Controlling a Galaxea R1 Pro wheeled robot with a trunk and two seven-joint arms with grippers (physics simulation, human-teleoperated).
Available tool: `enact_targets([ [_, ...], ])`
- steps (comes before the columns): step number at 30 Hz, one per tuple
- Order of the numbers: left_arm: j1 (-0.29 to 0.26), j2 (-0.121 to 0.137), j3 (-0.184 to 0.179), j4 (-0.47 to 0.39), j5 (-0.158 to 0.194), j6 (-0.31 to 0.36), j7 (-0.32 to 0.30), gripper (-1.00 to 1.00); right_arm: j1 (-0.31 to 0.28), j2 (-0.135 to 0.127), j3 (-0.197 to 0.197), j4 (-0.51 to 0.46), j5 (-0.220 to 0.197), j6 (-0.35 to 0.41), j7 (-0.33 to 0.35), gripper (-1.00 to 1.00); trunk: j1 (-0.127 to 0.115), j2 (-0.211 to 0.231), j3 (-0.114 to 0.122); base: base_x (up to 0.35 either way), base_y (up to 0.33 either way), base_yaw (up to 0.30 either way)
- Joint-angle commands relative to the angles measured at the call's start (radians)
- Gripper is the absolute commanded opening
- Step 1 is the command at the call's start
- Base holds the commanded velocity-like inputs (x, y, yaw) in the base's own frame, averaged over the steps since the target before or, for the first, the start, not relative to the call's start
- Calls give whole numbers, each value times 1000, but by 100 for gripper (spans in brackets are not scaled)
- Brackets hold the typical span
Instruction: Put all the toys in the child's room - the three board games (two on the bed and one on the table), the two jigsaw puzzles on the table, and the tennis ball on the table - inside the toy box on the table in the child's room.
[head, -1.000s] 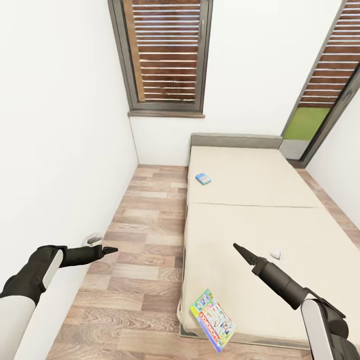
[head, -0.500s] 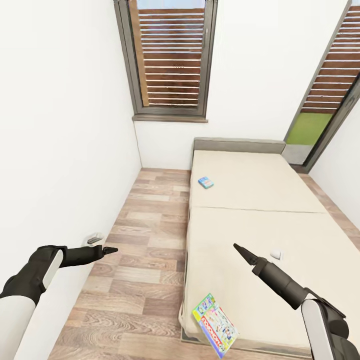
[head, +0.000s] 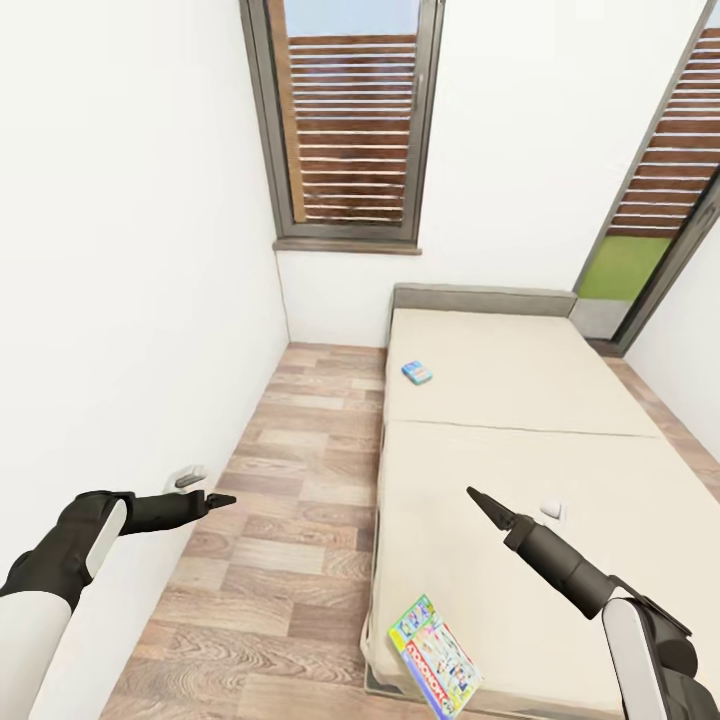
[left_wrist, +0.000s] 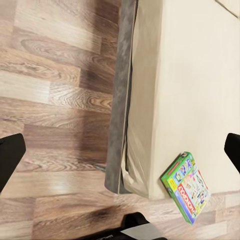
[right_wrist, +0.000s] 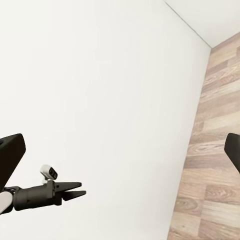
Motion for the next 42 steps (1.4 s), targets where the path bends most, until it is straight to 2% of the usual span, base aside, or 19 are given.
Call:
enact_targets([
  [1, -1, 0, 1, 0, 1, 5, -2, 100, -1, 1, -2, 0, -3, 7, 2, 100, 1, -2, 0, 0, 0, 65],
  [18, -1, 1, 1, 0, 1, 5, -5, 100, -1, 2, -3, -1, -4, 6, 1, 100, 1, -2, 28, 0, 0, 60],
  [42, -1, 2, 1, 0, 1, 5, -6, 100, -1, 3, -3, -1, -4, 6, 2, 100, 1, -2, 68, 0, 0, 3],
])
